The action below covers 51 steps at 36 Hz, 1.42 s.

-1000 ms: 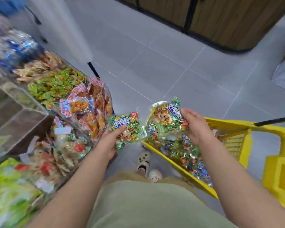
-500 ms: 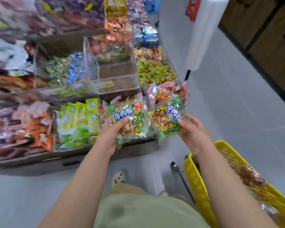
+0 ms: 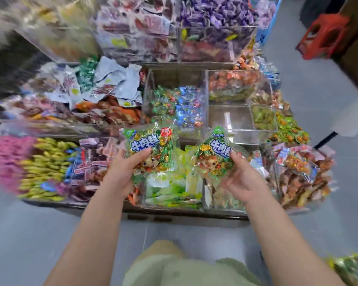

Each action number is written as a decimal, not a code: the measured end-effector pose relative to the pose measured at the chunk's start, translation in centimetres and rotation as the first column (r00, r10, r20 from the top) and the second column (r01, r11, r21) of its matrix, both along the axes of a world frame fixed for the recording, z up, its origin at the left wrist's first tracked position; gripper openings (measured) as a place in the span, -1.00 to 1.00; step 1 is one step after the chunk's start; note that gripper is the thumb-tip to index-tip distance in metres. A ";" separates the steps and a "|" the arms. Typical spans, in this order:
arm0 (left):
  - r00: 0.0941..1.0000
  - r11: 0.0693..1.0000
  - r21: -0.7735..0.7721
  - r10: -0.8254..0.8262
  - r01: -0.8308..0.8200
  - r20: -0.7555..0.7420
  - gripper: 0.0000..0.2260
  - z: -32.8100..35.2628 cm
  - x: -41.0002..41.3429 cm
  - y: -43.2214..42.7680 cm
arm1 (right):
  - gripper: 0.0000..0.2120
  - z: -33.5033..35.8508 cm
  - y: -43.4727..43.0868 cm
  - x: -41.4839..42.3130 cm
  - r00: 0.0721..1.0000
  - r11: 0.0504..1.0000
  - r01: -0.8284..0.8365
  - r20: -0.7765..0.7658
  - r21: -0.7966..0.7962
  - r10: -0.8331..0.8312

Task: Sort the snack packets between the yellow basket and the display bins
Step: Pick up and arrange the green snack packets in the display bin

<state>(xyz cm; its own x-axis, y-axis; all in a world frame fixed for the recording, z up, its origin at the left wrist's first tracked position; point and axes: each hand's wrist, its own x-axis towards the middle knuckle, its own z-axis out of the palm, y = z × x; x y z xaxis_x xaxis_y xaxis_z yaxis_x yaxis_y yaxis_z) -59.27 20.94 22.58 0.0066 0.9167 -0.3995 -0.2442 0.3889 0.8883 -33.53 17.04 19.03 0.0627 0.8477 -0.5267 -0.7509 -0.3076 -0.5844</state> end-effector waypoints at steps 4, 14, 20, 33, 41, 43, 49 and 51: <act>0.999 0.999 -0.001 0.038 -0.038 0.034 0.05 1.0 -2.6 2.5 | -0.53 -0.1 2.4 -2.6 1.000 1.000 -0.006 -0.026 0.019 0.006; 0.988 0.993 -0.036 0.113 -0.110 0.106 0.29 1.0 -3.3 7.0 | -0.64 -1.2 7.9 -2.3 0.986 0.994 -0.048 -0.167 -0.099 0.031; 0.969 0.972 -0.086 0.227 -0.219 0.093 0.30 0.7 -3.1 9.2 | -0.87 -1.2 13.0 -1.2 0.990 0.981 -0.128 -0.079 -0.143 0.117; 0.915 0.961 -0.134 0.273 -0.243 0.296 -0.41 0.6 -3.4 14.8 | -0.21 -1.5 23.9 -1.3 0.946 0.984 -0.107 0.291 -0.141 0.145; 0.954 0.980 -0.086 0.196 -0.180 0.229 -0.36 1.7 -5.9 20.9 | -0.05 -2.0 31.1 -2.8 0.800 0.987 -0.100 0.580 -0.124 0.154; 0.963 0.981 -0.086 0.187 -0.173 0.192 -0.29 1.8 -6.3 22.6 | -0.09 -2.0 33.0 -3.5 0.755 0.991 -0.084 0.642 -0.105 0.132; 0.980 0.993 -0.073 0.106 -0.095 0.168 -0.10 1.2 -6.0 27.4 | -0.24 -3.1 38.5 -5.7 0.678 0.996 -0.065 0.730 -0.062 0.090; 0.980 0.995 -0.051 0.089 -0.081 0.176 -0.07 0.8 -5.9 28.6 | -0.34 -3.8 39.9 -6.2 0.675 0.996 -0.074 0.733 -0.049 0.086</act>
<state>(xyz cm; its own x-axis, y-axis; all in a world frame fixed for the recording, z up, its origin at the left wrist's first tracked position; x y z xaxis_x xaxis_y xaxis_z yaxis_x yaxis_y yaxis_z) -65.19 49.57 23.39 0.0037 0.8989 -0.4382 -0.4304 0.3969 0.8107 -39.76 56.96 15.25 0.3666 0.8608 -0.3531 -0.0547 -0.3589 -0.9318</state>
